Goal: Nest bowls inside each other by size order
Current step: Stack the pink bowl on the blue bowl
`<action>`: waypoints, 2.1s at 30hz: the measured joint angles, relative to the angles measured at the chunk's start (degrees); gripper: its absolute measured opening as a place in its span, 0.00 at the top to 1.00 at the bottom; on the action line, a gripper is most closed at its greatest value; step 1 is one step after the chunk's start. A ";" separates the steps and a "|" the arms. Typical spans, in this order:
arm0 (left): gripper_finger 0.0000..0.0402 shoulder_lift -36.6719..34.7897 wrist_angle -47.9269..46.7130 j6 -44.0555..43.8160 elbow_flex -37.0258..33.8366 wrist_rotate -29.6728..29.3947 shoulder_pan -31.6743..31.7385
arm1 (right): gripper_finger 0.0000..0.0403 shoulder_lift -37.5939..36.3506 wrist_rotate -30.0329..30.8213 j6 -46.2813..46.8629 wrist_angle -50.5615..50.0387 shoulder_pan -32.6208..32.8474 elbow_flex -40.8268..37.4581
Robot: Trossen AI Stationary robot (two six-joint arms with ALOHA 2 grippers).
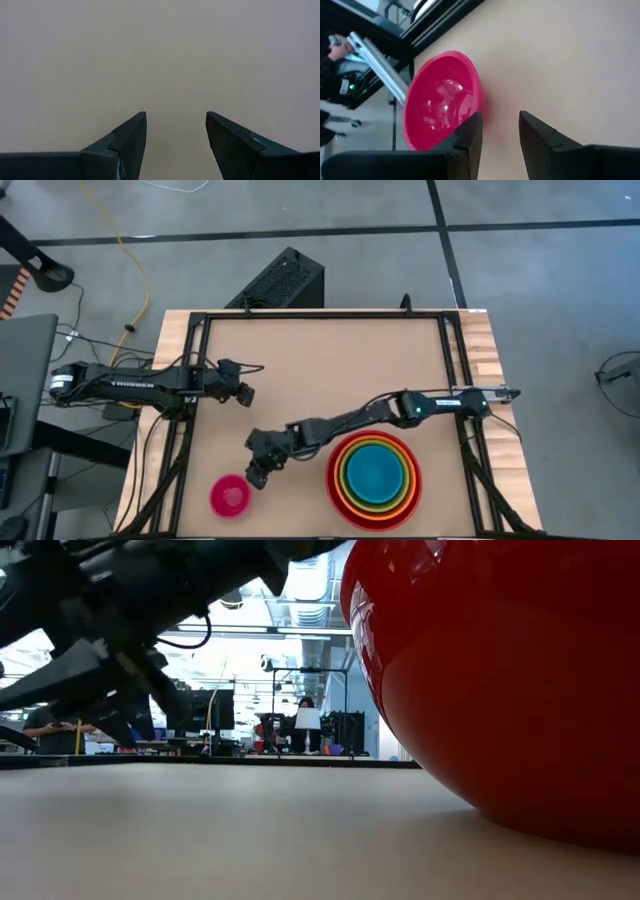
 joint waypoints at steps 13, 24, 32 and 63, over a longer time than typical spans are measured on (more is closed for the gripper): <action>0.52 0.02 -0.04 1.77 -0.22 -0.90 -3.70 | 0.67 4.03 1.99 5.15 10.29 0.94 0.07; 0.52 0.00 -0.04 1.78 -0.26 -2.64 -6.12 | 0.67 5.54 0.25 5.72 13.15 2.33 0.07; 0.52 0.00 -0.03 1.68 -0.26 -3.72 -6.22 | 0.74 5.54 -0.82 5.71 12.72 2.26 0.07; 0.52 0.02 -0.41 2.80 -0.31 -4.22 -6.22 | 1.00 -8.13 -9.79 0.72 -9.24 -6.76 0.00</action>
